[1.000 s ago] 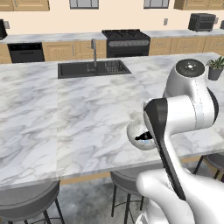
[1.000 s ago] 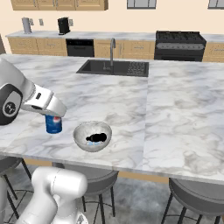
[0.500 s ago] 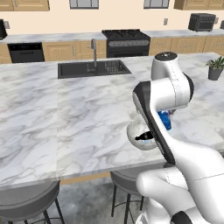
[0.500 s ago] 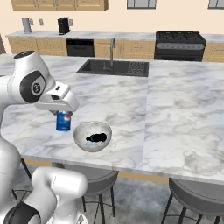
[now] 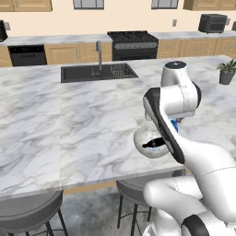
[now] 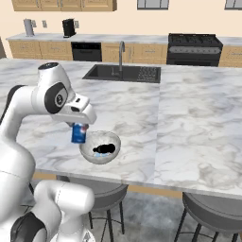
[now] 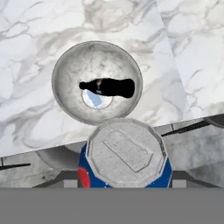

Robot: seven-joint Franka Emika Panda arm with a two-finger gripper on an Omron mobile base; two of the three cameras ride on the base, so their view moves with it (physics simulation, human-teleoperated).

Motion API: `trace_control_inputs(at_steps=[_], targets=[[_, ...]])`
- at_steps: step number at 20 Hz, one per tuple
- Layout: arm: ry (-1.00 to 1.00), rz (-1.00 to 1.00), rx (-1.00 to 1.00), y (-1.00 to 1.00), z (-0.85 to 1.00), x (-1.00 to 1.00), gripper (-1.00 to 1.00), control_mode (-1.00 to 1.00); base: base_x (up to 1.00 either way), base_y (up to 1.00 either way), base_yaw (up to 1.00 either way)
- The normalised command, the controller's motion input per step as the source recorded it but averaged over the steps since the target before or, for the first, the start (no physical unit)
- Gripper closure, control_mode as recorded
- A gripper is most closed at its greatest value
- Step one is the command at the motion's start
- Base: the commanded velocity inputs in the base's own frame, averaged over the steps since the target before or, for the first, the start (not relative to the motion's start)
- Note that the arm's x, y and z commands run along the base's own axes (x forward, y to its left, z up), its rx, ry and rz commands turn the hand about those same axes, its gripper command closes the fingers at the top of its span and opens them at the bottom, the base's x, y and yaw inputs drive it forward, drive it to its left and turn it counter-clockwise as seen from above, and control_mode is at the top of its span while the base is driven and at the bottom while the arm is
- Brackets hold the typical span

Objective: Open the fridge, grab two sodas, and place both sodas inside the bowl with ice on the dining counter.

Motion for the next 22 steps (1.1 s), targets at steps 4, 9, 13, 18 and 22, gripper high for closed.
trace_control_inputs(at_steps=[4,9,13,18,22], targets=[[0.02,0.0,0.01,-0.14,-0.39,0.47,1.0,-1.0,0.0,0.0,0.0],[0.02,0.0,0.02,-0.14,-0.34,0.56,1.0,-1.0,0.0,0.0,0.0],[0.03,0.0,0.02,-0.05,-0.33,0.58,1.0,-1.0,0.0,0.0,0.0],[0.02,0.0,0.0,0.0,-0.37,0.23,1.0,-1.0,0.0,0.0,0.0],[0.02,0.0,0.0,0.0,-0.37,0.13,1.0,-1.0,0.0,0.0,0.0]])
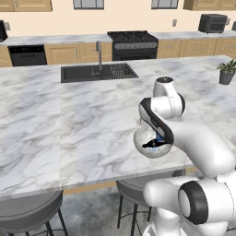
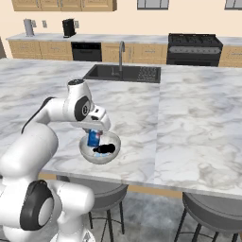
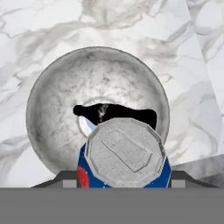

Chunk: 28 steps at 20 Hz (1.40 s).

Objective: Open the fridge, grab two sodas, and place both sodas inside the bowl with ice on the dining counter.

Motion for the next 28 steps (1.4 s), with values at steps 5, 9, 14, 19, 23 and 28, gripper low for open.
trace_control_inputs(at_steps=[5,9,14,19,23,28], targets=[[0.03,0.0,0.0,0.0,-0.29,0.3,1.0,-1.0,0.0,0.0,0.0],[0.03,0.0,0.0,0.0,-0.22,0.34,1.0,-1.0,0.0,0.0,0.0],[0.02,0.0,0.0,0.0,-0.24,0.18,1.0,-1.0,0.0,0.0,0.0],[0.0,0.0,0.0,0.0,-0.2,0.08,1.0,-1.0,0.0,0.0,0.0],[0.0,0.0,0.0,0.0,-0.17,0.0,1.0,-1.0,0.0,0.0,0.0],[0.0,0.0,0.0,0.0,-0.12,0.0,1.0,-1.0,0.0,0.0,0.0]])
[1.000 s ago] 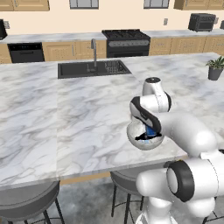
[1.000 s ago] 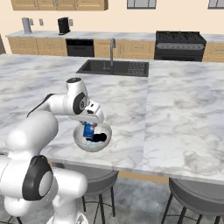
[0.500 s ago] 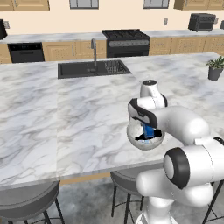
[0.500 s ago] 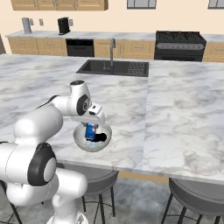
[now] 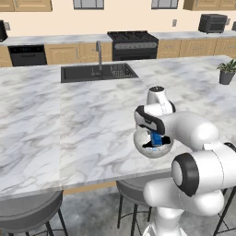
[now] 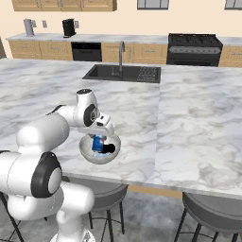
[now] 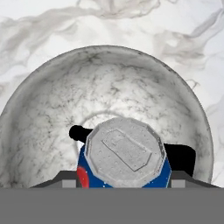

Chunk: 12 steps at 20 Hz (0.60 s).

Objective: Open the fridge, grab two sodas, and place both sodas inside the bowl with ice on the dining counter.

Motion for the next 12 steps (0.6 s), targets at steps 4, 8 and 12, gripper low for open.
trace_control_inputs(at_steps=[4,8,12], targets=[[0.0,0.0,0.0,0.0,-0.09,0.01,1.0,-1.0,0.0,0.0,0.0],[0.0,0.0,0.0,0.0,-0.18,0.0,1.0,-1.0,0.0,0.0,0.0],[0.0,0.0,0.0,0.0,-0.22,0.03,1.0,-1.0,0.0,0.0,0.0]])
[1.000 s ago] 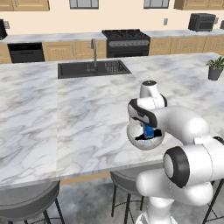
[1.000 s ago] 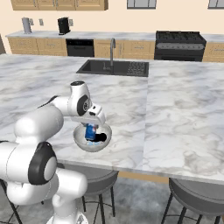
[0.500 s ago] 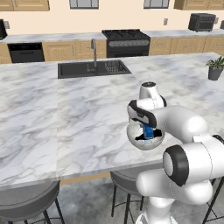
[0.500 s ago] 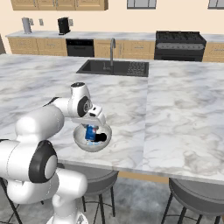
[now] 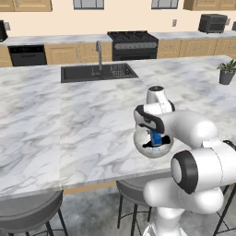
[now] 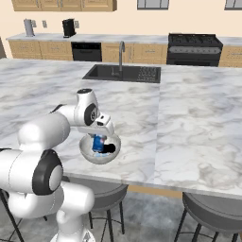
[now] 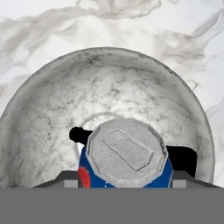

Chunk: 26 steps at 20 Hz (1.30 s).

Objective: Open the fridge, grab two sodas, and place both sodas inside the bowl with ice on the dining counter.

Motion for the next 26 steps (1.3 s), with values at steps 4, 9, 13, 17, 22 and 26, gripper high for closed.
trace_control_inputs(at_steps=[4,9,13,17,22,26], targets=[[0.0,0.0,0.0,0.0,-0.19,0.05,-1.0,-1.0,0.0,0.0,0.0],[-0.02,0.0,0.0,0.0,-0.09,-0.13,-1.0,-1.0,0.0,0.0,0.0],[-0.07,0.0,0.0,0.0,-0.02,-0.32,-1.0,-1.0,0.0,0.0,0.0],[-0.09,0.0,0.0,0.0,0.07,-0.19,-1.0,-1.0,0.0,0.0,0.0],[-0.08,-0.01,0.0,0.0,0.33,-0.03,-1.0,-1.0,0.0,0.0,0.0],[-0.1,-0.02,0.0,0.0,0.49,-0.31,-1.0,-1.0,0.0,0.0,0.0]])
